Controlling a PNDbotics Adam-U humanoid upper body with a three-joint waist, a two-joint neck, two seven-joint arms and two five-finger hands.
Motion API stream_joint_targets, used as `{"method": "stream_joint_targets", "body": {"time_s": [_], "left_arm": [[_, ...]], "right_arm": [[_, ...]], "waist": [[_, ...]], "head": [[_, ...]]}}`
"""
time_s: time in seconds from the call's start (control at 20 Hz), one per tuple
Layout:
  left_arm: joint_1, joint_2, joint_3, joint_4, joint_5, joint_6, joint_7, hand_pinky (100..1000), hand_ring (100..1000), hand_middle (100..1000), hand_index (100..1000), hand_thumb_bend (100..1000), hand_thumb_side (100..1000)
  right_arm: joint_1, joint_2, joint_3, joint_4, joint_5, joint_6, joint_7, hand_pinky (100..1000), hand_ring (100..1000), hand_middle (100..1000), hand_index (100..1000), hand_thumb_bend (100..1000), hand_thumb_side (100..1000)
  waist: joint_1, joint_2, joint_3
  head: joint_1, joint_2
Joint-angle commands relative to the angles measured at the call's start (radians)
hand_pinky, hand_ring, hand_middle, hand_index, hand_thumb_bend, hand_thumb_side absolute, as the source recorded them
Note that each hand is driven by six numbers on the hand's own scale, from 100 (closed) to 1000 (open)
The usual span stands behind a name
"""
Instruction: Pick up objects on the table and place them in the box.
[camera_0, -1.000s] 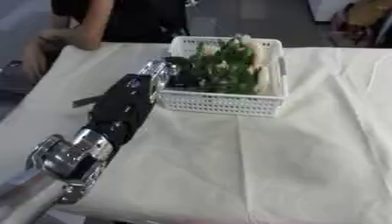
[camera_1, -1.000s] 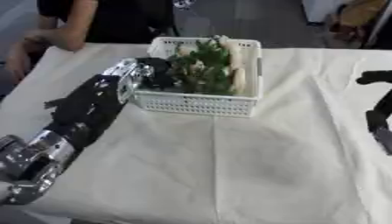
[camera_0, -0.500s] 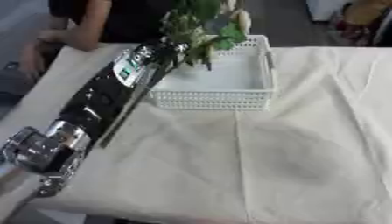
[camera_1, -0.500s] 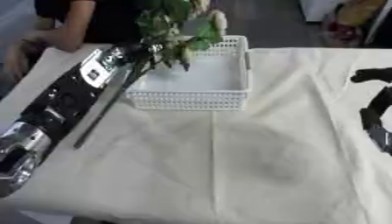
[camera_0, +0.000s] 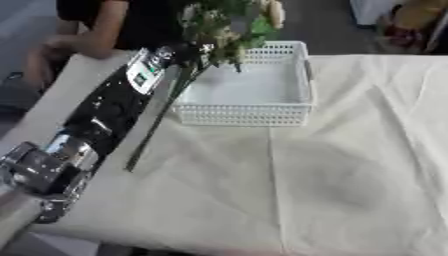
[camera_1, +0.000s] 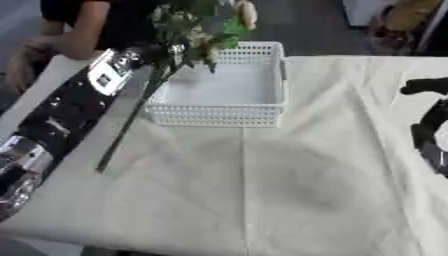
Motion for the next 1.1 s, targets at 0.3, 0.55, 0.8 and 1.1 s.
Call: {"method": "stream_joint_targets", "body": {"time_s": [0.3,0.55,0.8,1.1], "left_arm": [[-0.094,0.066,-0.080,-0.159,-0.548,-0.029,-0.018,1000,1000,1000,1000,903,1000],[-0.118,0.050,-0.049,-0.234,-0.866,-0.116,-0.082,1000,1000,1000,1000,889,1000],[-0.116,0.046,-0.039,-0.252,-0.928,-0.142,-0.094,1000,1000,1000,1000,884,1000],[-0.109,0.051,-0.031,-0.269,-0.919,-0.146,-0.057,1000,1000,968,963,865,1000]], "right_arm": [[-0.009,-0.025,0.002,-0.009,-0.001,-0.008,0.000,524,530,842,943,100,313],[-0.008,-0.027,0.003,-0.008,-0.002,-0.008,0.000,523,530,842,944,100,314],[-0.008,-0.027,0.004,-0.008,-0.003,-0.008,0.000,523,530,842,944,100,317],[-0.007,-0.027,0.003,-0.008,-0.002,-0.007,0.000,522,529,842,944,100,317]], "waist": [[0.007,-0.019,0.001],[0.010,-0.023,0.004],[0.010,-0.024,0.003],[0.011,-0.025,0.004]], "head": [[-0.008,-0.001],[-0.010,-0.001],[-0.013,-0.001],[-0.011,-0.001]]}}
